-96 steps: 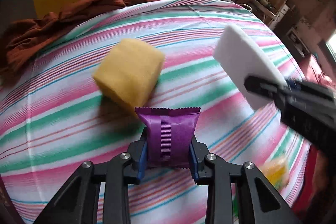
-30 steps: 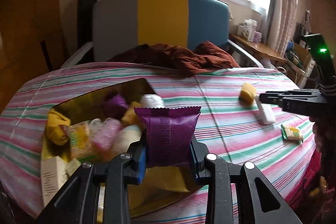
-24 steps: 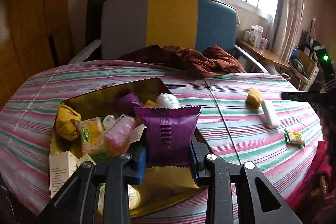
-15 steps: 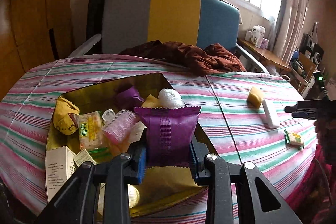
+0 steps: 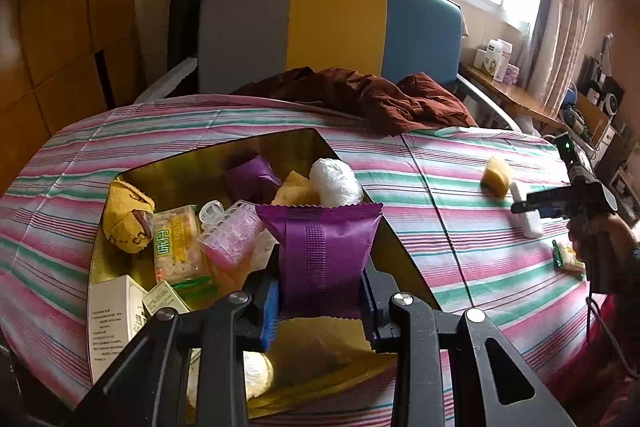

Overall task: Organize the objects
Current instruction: 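Carry the purple packet and white foam block over the gold tray with both tools, then open both tools to drop the purple packet and foam block into the tray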

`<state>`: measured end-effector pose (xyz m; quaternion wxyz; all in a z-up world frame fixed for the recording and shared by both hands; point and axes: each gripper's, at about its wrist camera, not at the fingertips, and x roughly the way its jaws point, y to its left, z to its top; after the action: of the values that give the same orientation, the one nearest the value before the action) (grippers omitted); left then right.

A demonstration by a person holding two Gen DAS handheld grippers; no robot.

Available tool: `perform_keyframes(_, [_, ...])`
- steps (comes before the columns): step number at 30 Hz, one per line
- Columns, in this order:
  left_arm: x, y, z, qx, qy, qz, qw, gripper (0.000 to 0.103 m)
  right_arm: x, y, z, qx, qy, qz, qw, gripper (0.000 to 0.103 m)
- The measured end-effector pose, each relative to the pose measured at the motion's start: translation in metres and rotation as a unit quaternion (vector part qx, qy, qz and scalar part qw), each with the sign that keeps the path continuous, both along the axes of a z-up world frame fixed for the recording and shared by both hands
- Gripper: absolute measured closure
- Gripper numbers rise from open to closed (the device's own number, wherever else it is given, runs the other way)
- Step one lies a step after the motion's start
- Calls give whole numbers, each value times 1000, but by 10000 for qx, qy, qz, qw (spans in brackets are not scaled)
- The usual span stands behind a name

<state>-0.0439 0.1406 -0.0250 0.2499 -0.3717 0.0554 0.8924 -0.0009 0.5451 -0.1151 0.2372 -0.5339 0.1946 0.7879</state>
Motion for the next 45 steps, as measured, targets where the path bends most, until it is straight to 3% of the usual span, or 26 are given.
perform_keyframes(4, [-2, -5, 1, 0, 31, 85, 10000, 70, 13, -9, 21, 290, 204, -176, 9992, 47])
perform_keyframes(8, [-3, -12, 2, -30, 64, 164, 9998, 70, 26, -28, 49, 315, 706, -222, 9968, 47])
perform_keyframes(14, [-6, -24, 2, -28, 58, 295, 9995, 70, 24, -88, 75, 132, 1160, 547, 9917, 47])
perform_keyframes(17, [-7, -31, 1, -38, 49, 358, 9993, 70, 11, -135, 84, -78, 1350, 1193, 9836, 47])
perform_keyframes(27, [-19, -55, -1, -46, 13, 636, 9980, 70, -35, -263, 82, -541, 1444, 2617, 9528, 47])
perform_keyframes(41, [-47, -78, 1, 161, -153, 903, 9957, 68, -60, -318, 70, -818, 1343, 2968, 9419, 44])
perform_keyframes(43, [-53, -79, 1, 177, -169, 904, 9956, 57, -62, -323, 66, -898, 1268, 3031, 9402, 43])
perform_keyframes(45, [-55, -82, 2, 262, -201, 961, 9948, 37, -61, -330, 61, -931, 1194, 3118, 9380, 37])
